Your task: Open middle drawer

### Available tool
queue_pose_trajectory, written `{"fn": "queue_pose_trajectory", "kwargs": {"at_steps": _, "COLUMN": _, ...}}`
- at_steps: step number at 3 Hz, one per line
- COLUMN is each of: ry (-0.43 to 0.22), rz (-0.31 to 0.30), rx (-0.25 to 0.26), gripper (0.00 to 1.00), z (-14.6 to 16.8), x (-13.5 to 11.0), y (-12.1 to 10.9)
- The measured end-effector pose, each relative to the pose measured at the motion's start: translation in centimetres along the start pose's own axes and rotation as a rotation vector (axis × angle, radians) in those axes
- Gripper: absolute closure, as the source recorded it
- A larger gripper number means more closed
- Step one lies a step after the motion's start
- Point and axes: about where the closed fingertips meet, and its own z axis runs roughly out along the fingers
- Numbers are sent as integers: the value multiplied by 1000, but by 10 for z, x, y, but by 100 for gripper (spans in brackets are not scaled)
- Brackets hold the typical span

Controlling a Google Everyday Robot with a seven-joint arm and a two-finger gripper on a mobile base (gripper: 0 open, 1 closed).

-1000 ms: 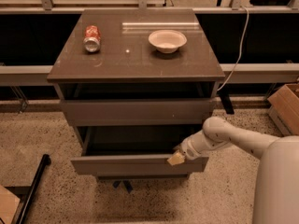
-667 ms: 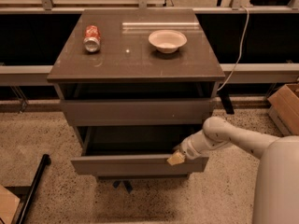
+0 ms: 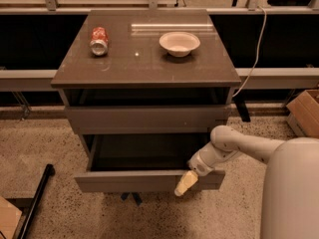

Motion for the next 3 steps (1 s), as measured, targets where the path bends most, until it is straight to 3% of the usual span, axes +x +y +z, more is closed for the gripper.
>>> {"fn": "queue_pose_trajectory", "kwargs": {"at_steps": 1, "ry": 109, "rz": 8, "rx": -71, "gripper": 0, "z": -3, "x": 29, "y": 36}}
{"fn": "queue_pose_trajectory", "kwargs": {"at_steps": 2, "ry": 132, "rz": 12, "rx": -87, "gripper": 0, "z": -4, "x": 35, "y": 44}}
{"fn": "queue_pose_trajectory", "kwargs": {"at_steps": 3, "ry": 215, "rz": 27, "rx": -149, "gripper": 0, "z": -8, "x": 55, "y": 70}}
